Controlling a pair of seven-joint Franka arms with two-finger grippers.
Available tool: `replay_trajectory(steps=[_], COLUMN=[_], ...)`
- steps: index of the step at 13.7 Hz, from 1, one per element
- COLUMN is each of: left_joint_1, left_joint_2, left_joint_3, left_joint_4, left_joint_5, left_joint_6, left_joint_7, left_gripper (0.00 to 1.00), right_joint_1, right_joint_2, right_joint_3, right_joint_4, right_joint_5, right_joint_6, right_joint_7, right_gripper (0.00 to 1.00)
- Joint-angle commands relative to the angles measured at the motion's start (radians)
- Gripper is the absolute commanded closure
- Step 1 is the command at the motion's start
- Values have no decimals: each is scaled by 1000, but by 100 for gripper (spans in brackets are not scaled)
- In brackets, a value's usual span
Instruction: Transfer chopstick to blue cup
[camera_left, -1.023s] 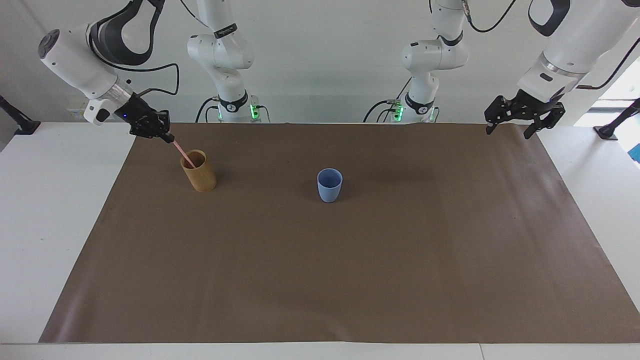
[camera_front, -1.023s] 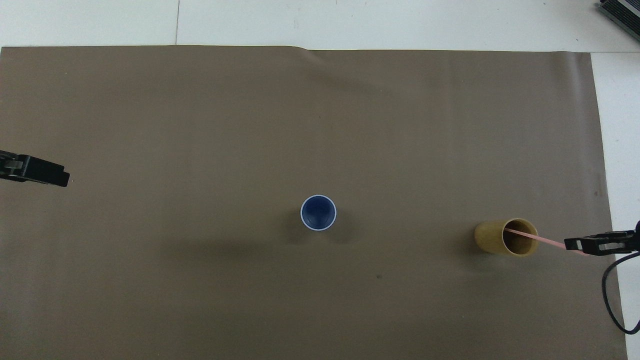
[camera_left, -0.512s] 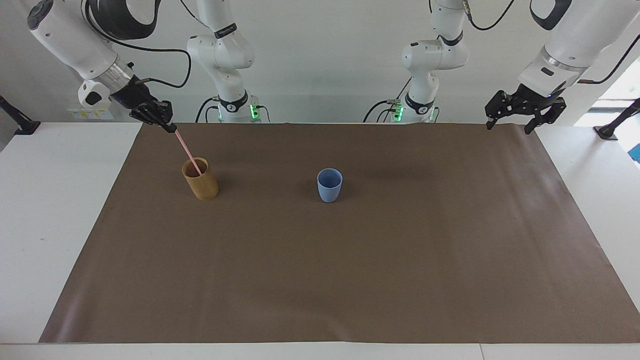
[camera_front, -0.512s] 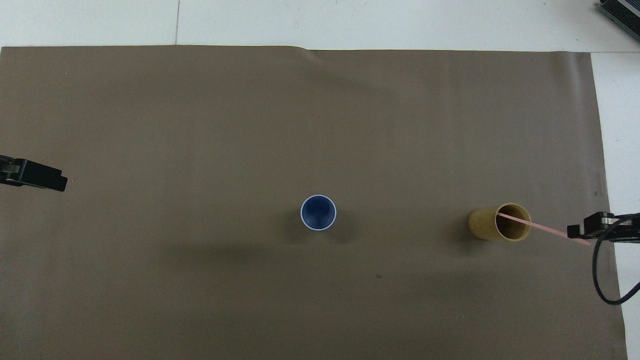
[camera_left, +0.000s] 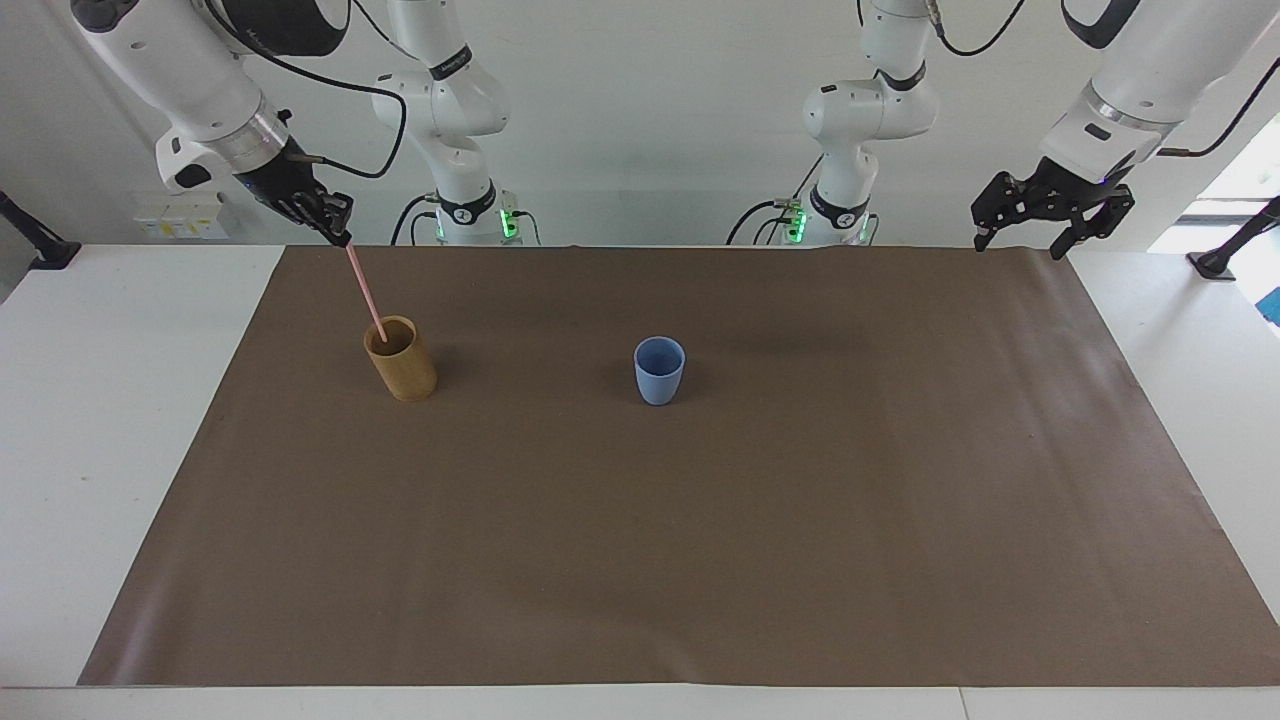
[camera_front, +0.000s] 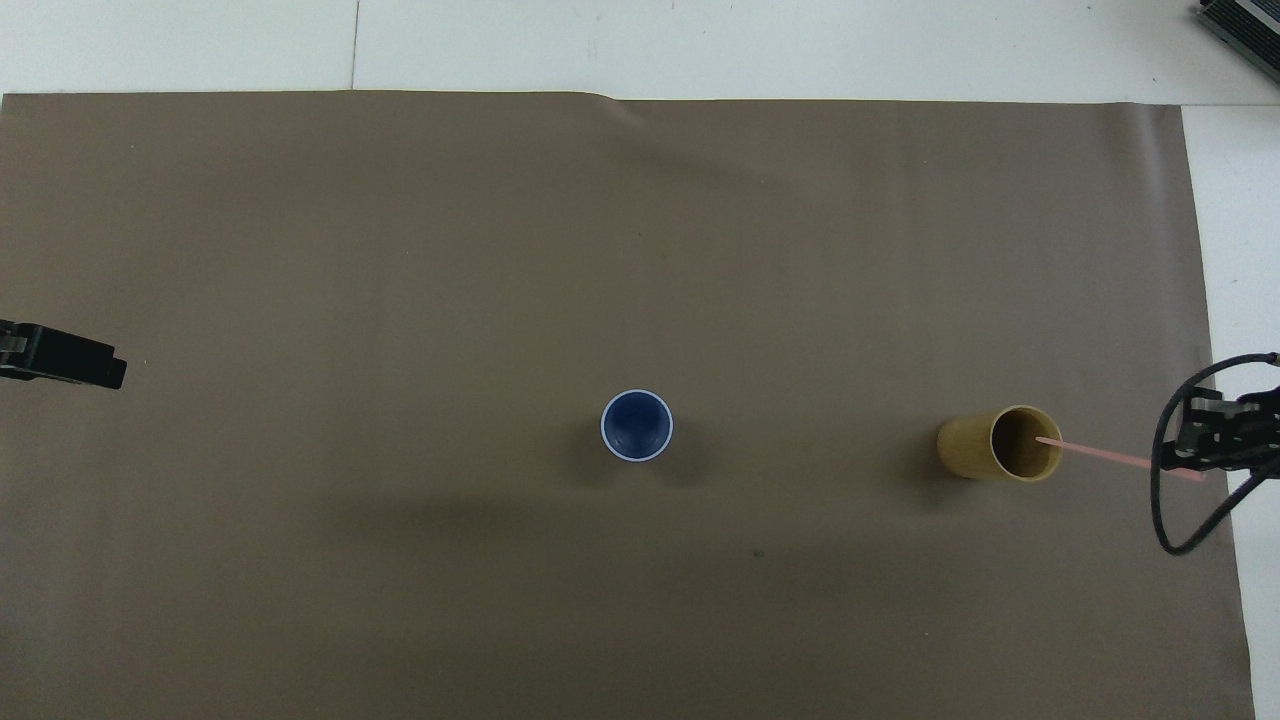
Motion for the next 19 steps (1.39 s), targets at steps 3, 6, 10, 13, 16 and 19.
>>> replay_trajectory(steps=[3, 6, 10, 13, 16, 19], left_joint_1=[-1, 11, 17, 11, 17, 17], left_joint_2=[-19, -19, -19, -19, -19, -19], left_joint_3=[-7, -3, 3, 3, 3, 3], left_joint_4=[-4, -4, -4, -4, -4, -4], left_joint_5=[-13, -11, -5, -5, -5, -5], left_joint_6=[-8, -11, -11, -11, -11, -11], left_joint_7=[-9, -9, -9, -9, -9, -9], left_gripper=[0, 0, 0, 0, 0, 0], right_joint_1=[-4, -4, -3, -3, 36, 40], right_joint_2=[57, 75, 75, 69, 72, 81], right_joint_3=[104, 141, 149, 151, 154, 155], right_joint_4=[84, 135, 130, 104, 95, 95], right_joint_5=[-27, -1, 92, 217, 287, 378], right_joint_6=[-106, -117, -108, -60, 18, 62], right_joint_7=[249, 390, 537, 632, 779, 873], right_gripper=[100, 100, 100, 100, 100, 100])
